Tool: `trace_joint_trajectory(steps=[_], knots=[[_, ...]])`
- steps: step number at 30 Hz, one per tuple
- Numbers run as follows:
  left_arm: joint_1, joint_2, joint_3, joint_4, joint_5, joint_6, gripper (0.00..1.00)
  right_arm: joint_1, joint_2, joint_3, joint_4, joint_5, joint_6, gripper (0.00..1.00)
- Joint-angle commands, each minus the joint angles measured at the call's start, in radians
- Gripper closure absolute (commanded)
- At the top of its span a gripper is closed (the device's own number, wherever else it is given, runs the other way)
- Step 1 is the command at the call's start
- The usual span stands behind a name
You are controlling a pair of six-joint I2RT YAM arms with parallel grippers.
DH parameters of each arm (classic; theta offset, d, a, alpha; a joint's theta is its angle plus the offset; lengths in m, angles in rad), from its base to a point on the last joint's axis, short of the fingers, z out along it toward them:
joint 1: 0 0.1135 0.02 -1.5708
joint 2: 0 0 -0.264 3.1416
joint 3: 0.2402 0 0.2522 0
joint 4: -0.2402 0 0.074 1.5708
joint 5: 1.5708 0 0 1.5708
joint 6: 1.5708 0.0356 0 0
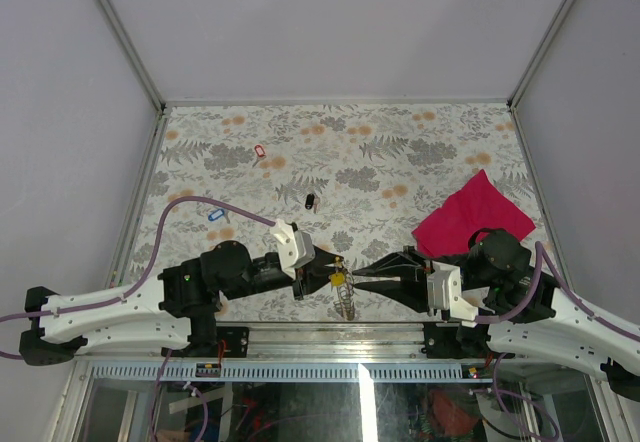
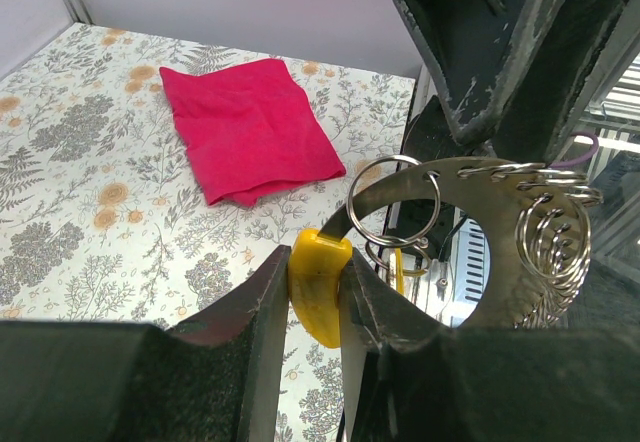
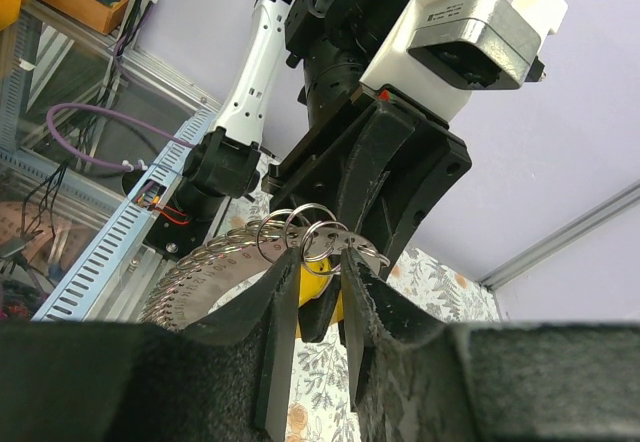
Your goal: Put the keys on the keyring
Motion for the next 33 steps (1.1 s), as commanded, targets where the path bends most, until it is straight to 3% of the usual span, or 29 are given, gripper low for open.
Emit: trace_joint_trajectory(steps=[1, 7, 14, 33], knots=[[0.007, -0.002, 0.038, 0.048, 0.014, 0.009, 1.00, 0.008, 0.006, 0.017, 0.030, 0.022, -0.002, 0.71], [0.007, 0.002, 0.038, 0.048, 0.015, 0.009, 1.00, 0.008, 0.002, 0.018, 0.030, 0.031, 0.006, 0.76], [0.008, 0.002, 0.039, 0.051, 0.013, 0.008, 1.00, 0.008, 0.000, 0.015, 0.014, 0.019, 0.005, 0.68], [0.007, 0.013, 0.039, 0.054, 0.009, 0.009, 1.00, 0.008, 0.022, 0.027, -0.001, 0.010, -0.018, 0.68]])
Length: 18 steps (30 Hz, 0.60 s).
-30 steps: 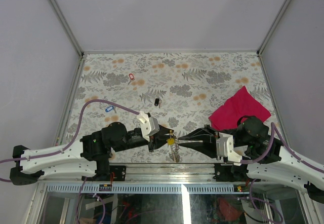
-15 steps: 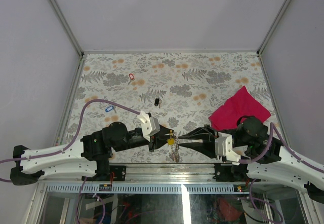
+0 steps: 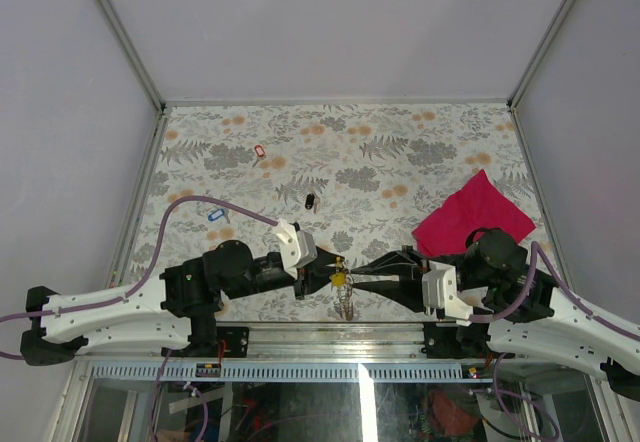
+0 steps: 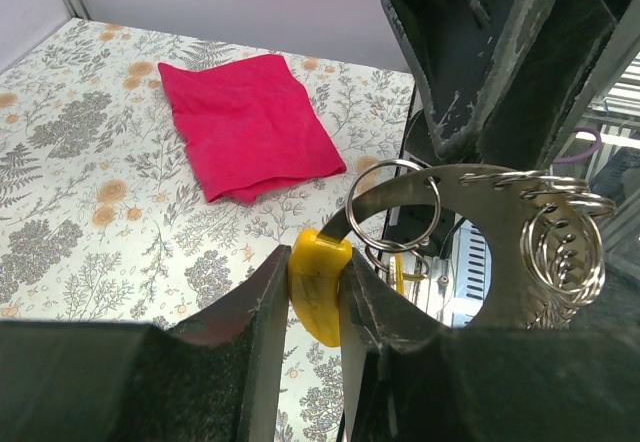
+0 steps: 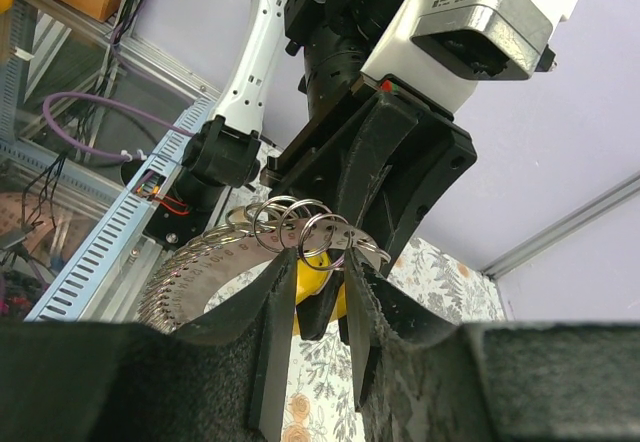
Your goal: Put the keys on the keyring
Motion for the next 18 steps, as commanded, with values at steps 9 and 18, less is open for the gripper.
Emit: trace_joint_trajectory(steps=[9, 18], knots=[[0.007, 0.003, 0.037, 0.053, 0.005, 0.007, 1.00, 0.009, 0.017, 0.029, 0.042, 0.010, 0.009, 0.74], [0.007, 0.005, 0.040, 0.054, 0.005, 0.009, 1.00, 0.007, 0.002, 0.028, 0.045, 0.044, 0.023, 0.85]])
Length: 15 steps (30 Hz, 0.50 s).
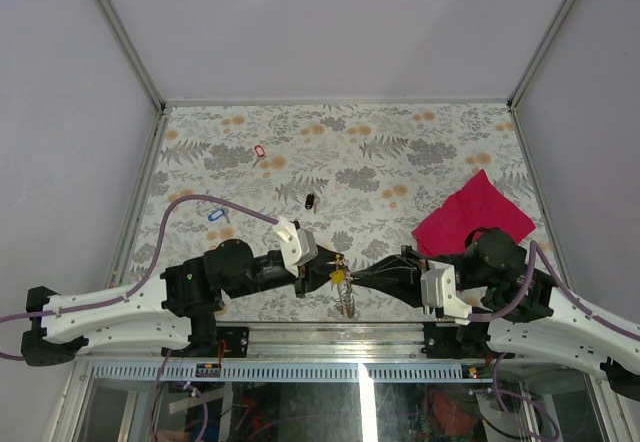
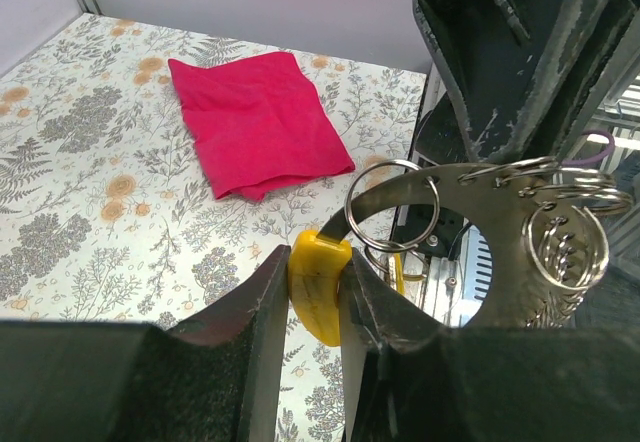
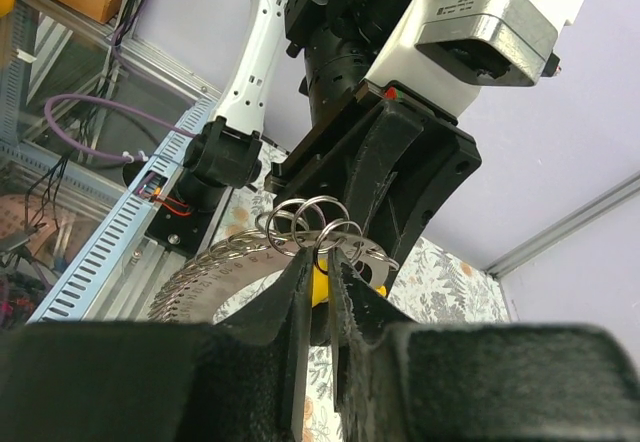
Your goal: Put the keys on the keyring
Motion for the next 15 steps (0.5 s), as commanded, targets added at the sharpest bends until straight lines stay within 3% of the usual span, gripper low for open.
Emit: trace_joint_trajectory(steps=[1, 15], knots=[[0.002, 0.001, 0.040, 0.054, 0.006, 0.010, 1.00, 0.007, -0.005, 0.028, 0.043, 0.043, 0.017, 0.85], [0.002, 0.001, 0.043, 0.056, 0.005, 0.017, 1.00, 0.008, -0.033, 0.016, 0.062, 0.114, 0.042, 0.91]])
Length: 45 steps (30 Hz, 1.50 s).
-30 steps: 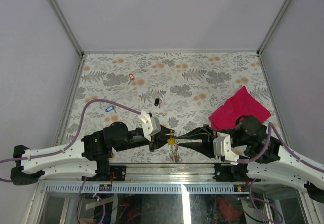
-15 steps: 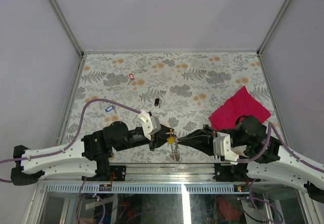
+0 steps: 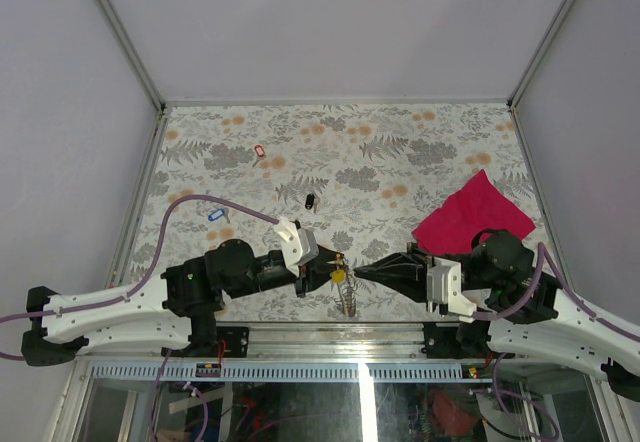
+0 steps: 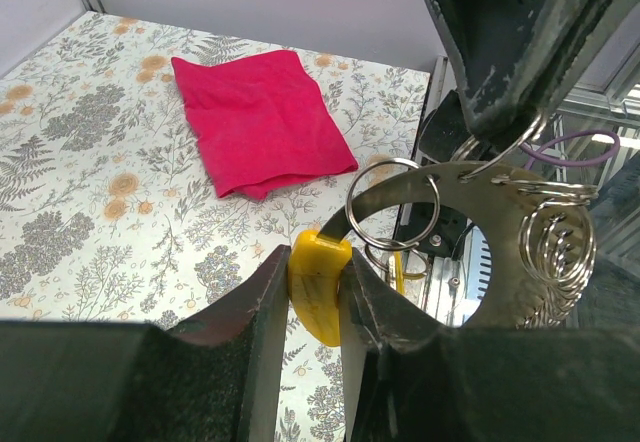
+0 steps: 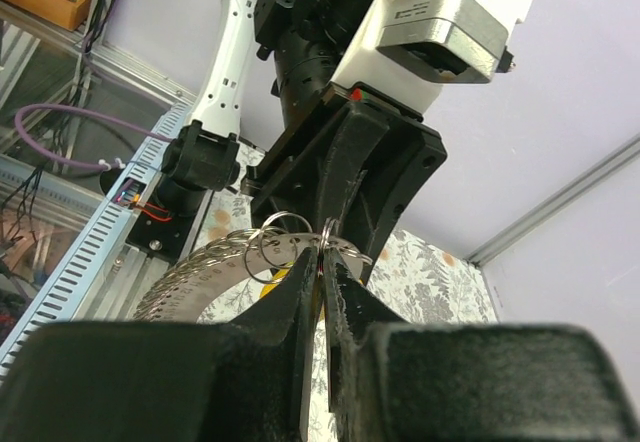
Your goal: Put the keys on the keyring
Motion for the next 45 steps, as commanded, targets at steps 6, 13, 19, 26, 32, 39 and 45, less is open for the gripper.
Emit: trace_joint_trajectory(steps=[6, 13, 19, 26, 32, 39, 45], knots=[[0.001, -0.001, 0.040, 0.056, 0.013, 0.008, 1.00, 0.005, -0.012, 0.011, 0.063, 0.067, 0.031, 0.88], [0.001, -0.004, 0.041, 0.051, 0.013, 0.007, 1.00, 0.005, 0.000, 0.006, 0.071, 0.050, 0.042, 0.83], [0.000, -0.005, 0.041, 0.050, 0.010, 0.007, 1.00, 0.005, 0.008, 0.005, 0.072, 0.037, 0.047, 0.82], [0.002, -0.013, 0.039, 0.049, 0.007, 0.006, 1.00, 0.005, 0.013, 0.012, 0.048, 0.030, 0.053, 0.92], [0.001, -0.018, 0.035, 0.048, 0.007, 0.009, 1.00, 0.005, 0.010, 0.039, 0.046, 0.077, 0.123, 1.00], [0.000, -0.024, 0.033, 0.049, 0.022, 0.004, 0.78, 0.005, -0.004, 0.080, -0.010, 0.134, 0.245, 1.00], [0.001, -0.022, 0.037, 0.045, 0.032, 0.005, 0.67, 0.005, -0.036, 0.061, -0.020, 0.136, 0.297, 1.00]])
